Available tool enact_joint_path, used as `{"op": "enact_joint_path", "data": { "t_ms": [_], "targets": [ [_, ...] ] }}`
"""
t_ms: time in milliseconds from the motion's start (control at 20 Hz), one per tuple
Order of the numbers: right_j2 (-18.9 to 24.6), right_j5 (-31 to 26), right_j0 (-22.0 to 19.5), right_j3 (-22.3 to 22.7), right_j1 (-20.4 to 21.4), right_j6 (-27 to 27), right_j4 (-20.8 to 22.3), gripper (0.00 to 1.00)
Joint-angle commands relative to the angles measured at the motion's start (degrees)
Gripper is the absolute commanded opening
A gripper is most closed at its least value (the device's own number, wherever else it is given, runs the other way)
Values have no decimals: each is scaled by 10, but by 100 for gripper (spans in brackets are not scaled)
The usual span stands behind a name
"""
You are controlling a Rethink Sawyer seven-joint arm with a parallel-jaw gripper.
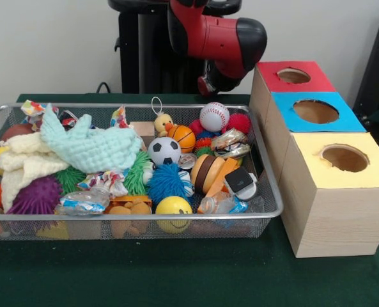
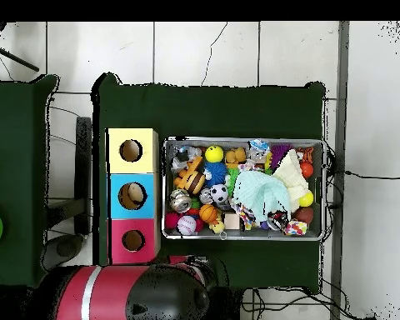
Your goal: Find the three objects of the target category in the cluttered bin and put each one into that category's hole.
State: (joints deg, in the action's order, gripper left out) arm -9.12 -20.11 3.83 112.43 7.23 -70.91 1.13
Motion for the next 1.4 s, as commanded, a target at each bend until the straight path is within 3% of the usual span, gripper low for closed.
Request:
{"op": "enact_joint_path", "data": {
  "t_ms": [50,500,750,1400],
  "targets": [
    [26,-60,-13,-173,12,-66,-16,0],
    [18,-166,-9,-236,10,-53,13,0],
    [3,-207,8,-246,26,-70,37,0],
    [23,-95,-20,-257,8,-44,101,0]
  ]
}}
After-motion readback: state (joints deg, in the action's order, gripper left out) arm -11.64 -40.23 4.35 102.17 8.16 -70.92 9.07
